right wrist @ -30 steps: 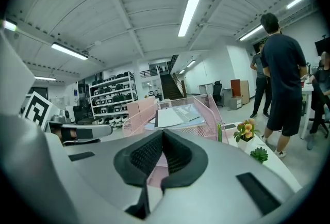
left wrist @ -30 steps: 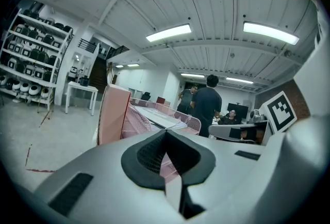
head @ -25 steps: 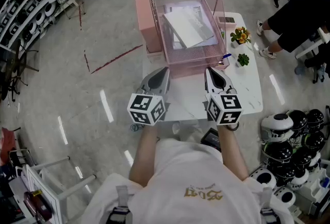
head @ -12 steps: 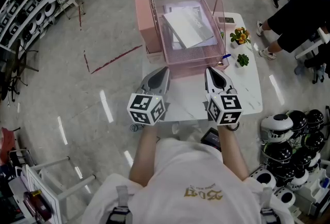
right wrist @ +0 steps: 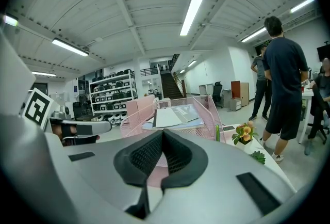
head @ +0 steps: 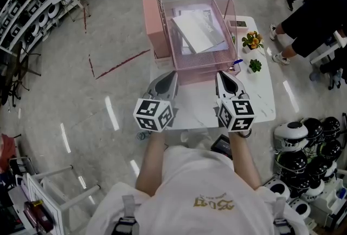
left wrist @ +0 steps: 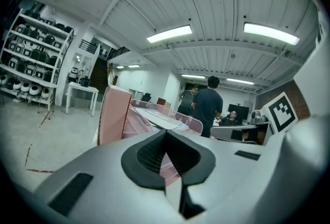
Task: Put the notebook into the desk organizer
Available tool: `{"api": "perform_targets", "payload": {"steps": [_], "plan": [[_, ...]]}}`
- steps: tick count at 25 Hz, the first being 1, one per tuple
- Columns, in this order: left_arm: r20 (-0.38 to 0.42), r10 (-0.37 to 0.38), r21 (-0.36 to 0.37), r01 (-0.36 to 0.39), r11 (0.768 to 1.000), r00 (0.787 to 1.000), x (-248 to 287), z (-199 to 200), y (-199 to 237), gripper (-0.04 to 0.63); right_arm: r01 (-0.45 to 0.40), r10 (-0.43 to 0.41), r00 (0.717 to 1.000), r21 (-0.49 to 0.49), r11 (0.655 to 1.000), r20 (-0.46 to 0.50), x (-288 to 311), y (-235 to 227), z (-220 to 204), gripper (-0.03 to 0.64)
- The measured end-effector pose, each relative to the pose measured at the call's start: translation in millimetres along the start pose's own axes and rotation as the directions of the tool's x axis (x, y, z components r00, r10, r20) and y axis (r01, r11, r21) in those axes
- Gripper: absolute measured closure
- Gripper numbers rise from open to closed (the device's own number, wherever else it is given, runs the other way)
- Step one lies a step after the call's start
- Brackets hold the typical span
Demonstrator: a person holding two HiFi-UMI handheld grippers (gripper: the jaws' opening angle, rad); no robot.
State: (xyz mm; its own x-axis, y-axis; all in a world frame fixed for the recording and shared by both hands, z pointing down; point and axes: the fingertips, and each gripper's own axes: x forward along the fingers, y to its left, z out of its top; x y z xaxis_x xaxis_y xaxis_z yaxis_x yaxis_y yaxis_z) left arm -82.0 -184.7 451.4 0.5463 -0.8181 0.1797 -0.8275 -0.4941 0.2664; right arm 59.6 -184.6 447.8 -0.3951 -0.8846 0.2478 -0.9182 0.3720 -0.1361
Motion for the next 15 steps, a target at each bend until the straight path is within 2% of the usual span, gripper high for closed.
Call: {"api": "perform_targets", "payload": {"steps": [15], "plan": [[-0.001, -0.001, -0.009, 0.001, 1.0, 1.0, -0.4, -0.1, 5.1, 0.58, -0.009, 0.009, 1.0, -0.007, 1.0, -0.007, 3.2, 6.1, 1.2, 0.606]]}}
